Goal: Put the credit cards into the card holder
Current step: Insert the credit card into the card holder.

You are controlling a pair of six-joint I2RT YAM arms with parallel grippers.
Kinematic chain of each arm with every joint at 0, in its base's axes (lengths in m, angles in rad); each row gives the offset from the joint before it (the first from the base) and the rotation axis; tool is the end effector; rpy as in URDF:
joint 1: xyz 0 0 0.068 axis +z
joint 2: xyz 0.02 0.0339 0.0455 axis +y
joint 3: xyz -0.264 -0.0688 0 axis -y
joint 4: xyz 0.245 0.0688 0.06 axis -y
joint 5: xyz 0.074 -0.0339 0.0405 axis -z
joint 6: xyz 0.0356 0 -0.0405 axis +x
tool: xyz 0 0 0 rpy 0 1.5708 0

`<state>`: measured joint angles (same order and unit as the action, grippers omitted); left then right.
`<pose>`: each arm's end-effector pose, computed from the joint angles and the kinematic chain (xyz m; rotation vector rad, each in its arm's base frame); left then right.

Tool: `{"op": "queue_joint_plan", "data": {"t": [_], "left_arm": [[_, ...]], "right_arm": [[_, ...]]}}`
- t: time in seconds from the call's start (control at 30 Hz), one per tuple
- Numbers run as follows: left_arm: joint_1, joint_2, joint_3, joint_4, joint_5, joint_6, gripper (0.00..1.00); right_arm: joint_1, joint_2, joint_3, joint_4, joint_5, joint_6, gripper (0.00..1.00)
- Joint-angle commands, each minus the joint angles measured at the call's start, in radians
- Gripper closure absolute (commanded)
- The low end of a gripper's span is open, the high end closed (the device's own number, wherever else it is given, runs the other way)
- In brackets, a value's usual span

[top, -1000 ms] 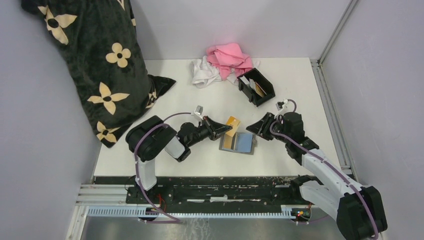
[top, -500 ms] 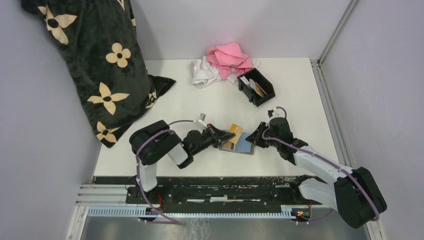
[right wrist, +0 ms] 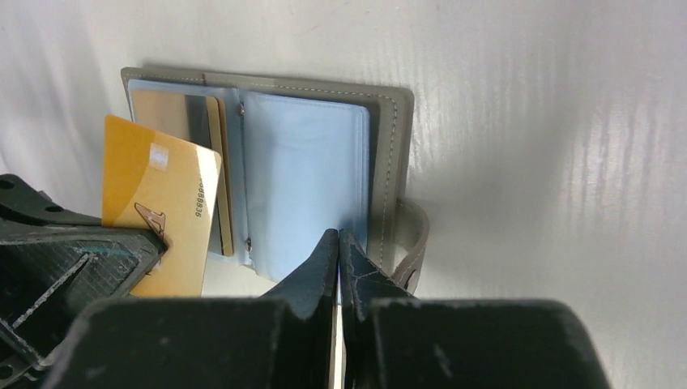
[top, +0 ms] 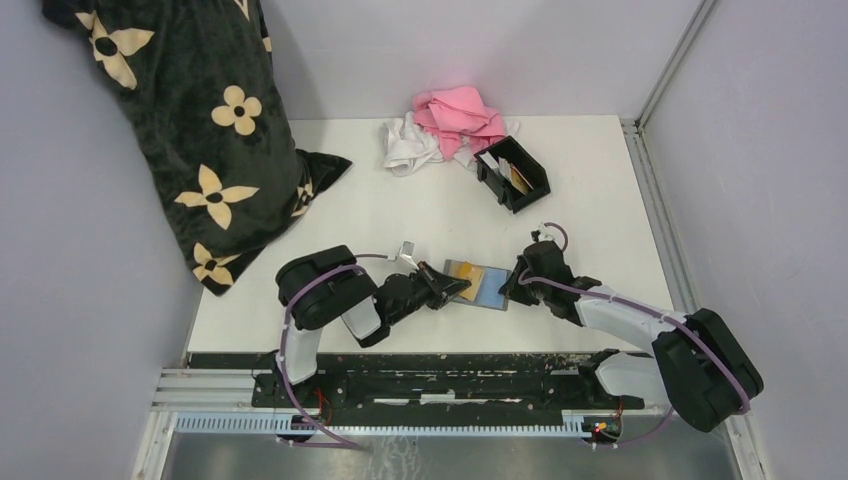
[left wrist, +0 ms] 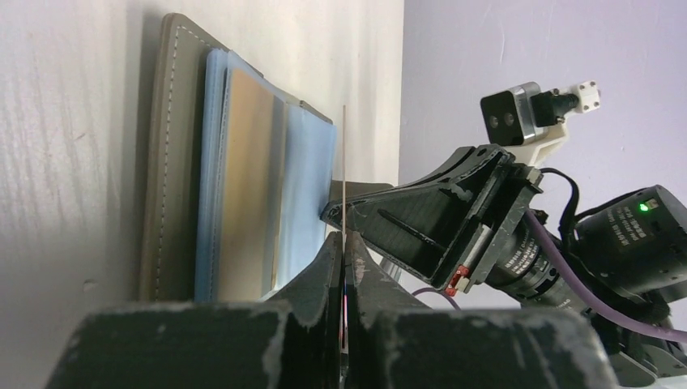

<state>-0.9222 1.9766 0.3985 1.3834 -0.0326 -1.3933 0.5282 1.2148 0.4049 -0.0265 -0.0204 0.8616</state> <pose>0.1761 -0.2304 0.0894 -0.5138 2.0212 -1.5564 0.1843 0.1084 0.1435 0.4077 2.4823 0.6393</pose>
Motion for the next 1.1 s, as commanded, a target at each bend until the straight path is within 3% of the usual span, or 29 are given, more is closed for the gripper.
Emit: {"op": "queue_joint_plan", "data": {"t": [0.0,0.33,0.6,1.07], "left_arm": [[-0.033,0.012,-0.004,0.026,-0.1,0.058,0.97],[-0.109,-0.007,0.003,-0.087,-0.281,0.057,0.97],[-0.179,-0.083,0.041,-0.304,-0.448,0.07,0.97],[-0.193,-0.058,0.098,-0.33,-0.459,0.086,0.97]], "right_arm": [[0.015,-0.021,0.041,-0.04,0.094,-0.018,0.95],[0.049,0.035,0.053,-0.049,0.128,0.005,0.96],[0.092,0.06,0.066,-0.07,0.182,0.015,0.98],[0.099,0.082,0.066,-0.09,0.191,0.007,0.98]]}}
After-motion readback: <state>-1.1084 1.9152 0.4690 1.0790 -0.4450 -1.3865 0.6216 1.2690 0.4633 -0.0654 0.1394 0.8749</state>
